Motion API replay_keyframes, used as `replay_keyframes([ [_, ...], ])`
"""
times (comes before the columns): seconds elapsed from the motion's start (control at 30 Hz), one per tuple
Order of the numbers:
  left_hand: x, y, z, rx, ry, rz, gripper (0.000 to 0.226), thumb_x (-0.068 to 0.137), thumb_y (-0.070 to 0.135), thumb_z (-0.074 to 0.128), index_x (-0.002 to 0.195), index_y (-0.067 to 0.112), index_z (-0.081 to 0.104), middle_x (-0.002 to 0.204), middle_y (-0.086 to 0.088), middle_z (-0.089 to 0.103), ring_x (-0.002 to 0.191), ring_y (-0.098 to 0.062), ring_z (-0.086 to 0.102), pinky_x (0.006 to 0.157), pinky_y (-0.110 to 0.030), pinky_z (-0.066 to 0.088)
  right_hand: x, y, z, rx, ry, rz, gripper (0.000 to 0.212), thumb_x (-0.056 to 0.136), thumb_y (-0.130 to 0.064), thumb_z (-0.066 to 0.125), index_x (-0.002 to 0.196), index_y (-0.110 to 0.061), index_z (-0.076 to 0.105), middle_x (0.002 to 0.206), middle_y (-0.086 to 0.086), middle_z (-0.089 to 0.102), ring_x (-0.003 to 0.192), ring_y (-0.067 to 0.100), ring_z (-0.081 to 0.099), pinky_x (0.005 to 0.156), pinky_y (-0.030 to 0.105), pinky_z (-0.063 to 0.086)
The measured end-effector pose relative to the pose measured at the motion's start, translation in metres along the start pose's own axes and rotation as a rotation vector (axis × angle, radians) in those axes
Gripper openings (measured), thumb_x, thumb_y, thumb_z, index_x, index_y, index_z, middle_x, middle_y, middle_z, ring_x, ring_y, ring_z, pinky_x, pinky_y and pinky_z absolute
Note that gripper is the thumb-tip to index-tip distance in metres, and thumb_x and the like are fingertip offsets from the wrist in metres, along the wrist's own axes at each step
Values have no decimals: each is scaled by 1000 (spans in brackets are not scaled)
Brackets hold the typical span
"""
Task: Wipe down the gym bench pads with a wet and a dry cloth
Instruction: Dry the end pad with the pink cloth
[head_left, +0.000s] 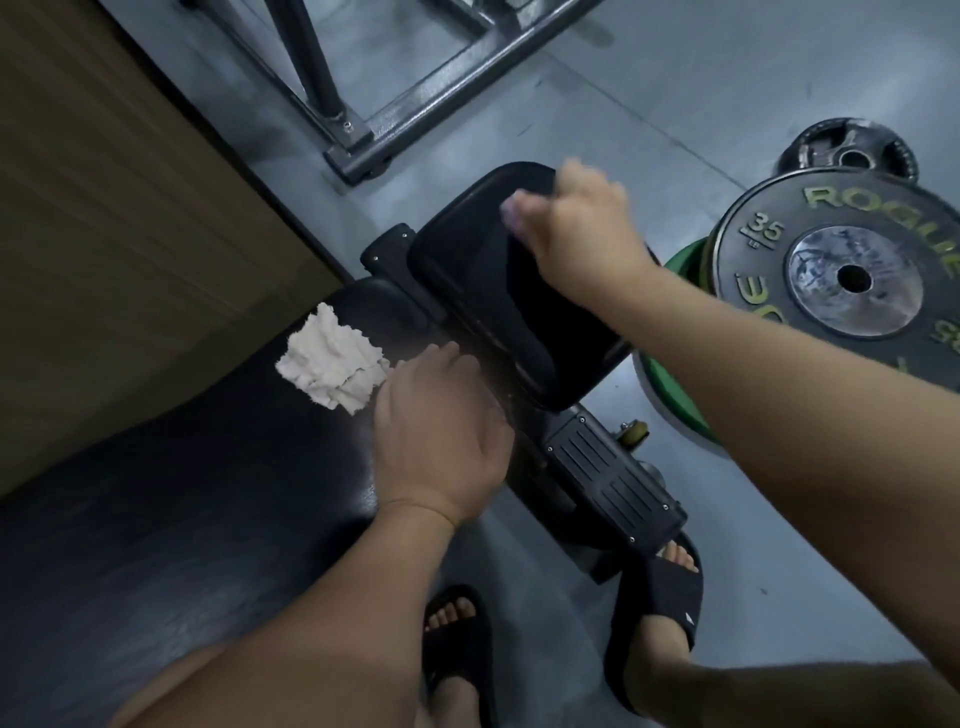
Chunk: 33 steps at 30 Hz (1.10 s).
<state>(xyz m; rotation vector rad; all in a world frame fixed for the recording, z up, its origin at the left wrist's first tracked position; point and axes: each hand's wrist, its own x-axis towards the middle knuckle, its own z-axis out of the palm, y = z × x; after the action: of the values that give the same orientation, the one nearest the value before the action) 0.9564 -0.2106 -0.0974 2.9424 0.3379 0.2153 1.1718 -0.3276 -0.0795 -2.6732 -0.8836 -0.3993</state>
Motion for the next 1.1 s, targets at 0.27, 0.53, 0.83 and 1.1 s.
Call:
replay_keyframes([
  [0.27,1,1,1,7,10,3,52,82,41,52,126,14,60,142,-6,52,134,-31,44,113,-48,29,-15,-36,9,124,-88,-198,24,104,-32,52,92,-16,65,85,4,32,76,27,42,63,38,32],
  [0.53,1,1,2,-6,14,5,50,82,39,51,125,13,60,141,-5,52,133,-31,44,113,-48,30,15,-42,18,126,-108,91,5,89,-13,65,86,-18,66,89,6,37,83,31,47,66,36,25],
  [0.83,1,1,2,-7,-6,0,51,83,40,52,126,14,60,141,-4,51,134,-29,44,113,-49,31,47,-3,20,70,-93,217,18,101,-21,52,96,-17,69,96,6,32,90,30,43,75,35,23],
  [1.1,1,1,1,-2,-4,1,52,82,40,52,127,14,60,142,-4,52,134,-29,43,114,-46,27,26,-27,18,211,-165,-232,40,107,-42,46,95,-13,70,85,9,36,75,26,42,64,36,33],
])
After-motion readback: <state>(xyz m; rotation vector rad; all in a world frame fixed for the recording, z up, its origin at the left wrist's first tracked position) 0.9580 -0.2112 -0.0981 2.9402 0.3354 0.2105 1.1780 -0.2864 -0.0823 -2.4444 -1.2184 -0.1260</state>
